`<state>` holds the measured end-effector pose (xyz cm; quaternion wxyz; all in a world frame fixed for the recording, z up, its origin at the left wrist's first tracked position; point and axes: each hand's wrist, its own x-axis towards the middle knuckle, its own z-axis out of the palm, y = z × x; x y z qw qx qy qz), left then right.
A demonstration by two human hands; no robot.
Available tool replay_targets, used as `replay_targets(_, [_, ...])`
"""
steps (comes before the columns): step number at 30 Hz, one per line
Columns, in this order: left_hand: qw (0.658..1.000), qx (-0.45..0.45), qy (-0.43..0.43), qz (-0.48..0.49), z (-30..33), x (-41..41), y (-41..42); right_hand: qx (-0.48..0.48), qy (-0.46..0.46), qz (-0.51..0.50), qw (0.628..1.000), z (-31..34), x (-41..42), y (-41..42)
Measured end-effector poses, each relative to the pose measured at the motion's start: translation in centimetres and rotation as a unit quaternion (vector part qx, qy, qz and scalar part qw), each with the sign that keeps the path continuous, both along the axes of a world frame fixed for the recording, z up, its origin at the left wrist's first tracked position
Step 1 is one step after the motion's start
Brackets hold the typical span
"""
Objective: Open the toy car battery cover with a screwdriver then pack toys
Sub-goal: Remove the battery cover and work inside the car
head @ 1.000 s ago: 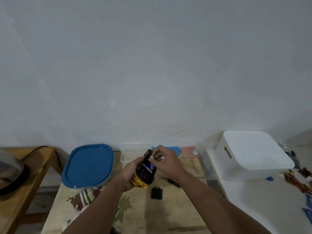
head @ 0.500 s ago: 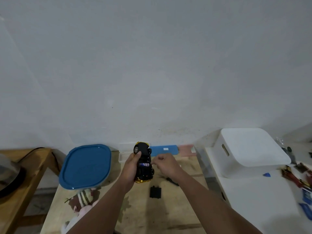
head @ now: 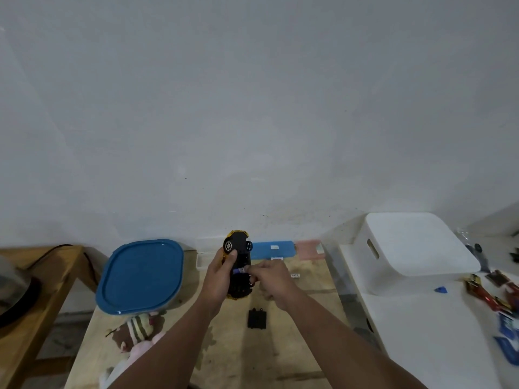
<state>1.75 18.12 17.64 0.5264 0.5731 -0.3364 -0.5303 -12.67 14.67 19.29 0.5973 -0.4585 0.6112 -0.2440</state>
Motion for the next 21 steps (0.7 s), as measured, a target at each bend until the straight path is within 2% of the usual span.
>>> replay_targets(10, [1.0,-0.008,-0.006,-0.017,0.0,-0.6,0.3,0.082,-0.102,-0.043,0.99,0.1,0.2,0.2])
replay_targets(13, [1.0,-0.002,-0.001,-0.029,-0.1,-1.1,0.4,0.08,-0.131,-0.072,0.986,-0.1,0.1,-0.2])
replay_targets(17, [1.0,0.005,0.01,-0.025,-0.3,-1.5,0.1,0.055,-0.107,-0.07,0.99,-0.3,0.1,-0.4])
replay_targets(21, [1.0,0.007,0.012,-0.015,-0.6,-1.9,-0.4,0.016,-0.044,-0.069,0.997,-0.8,-0.2,-0.8])
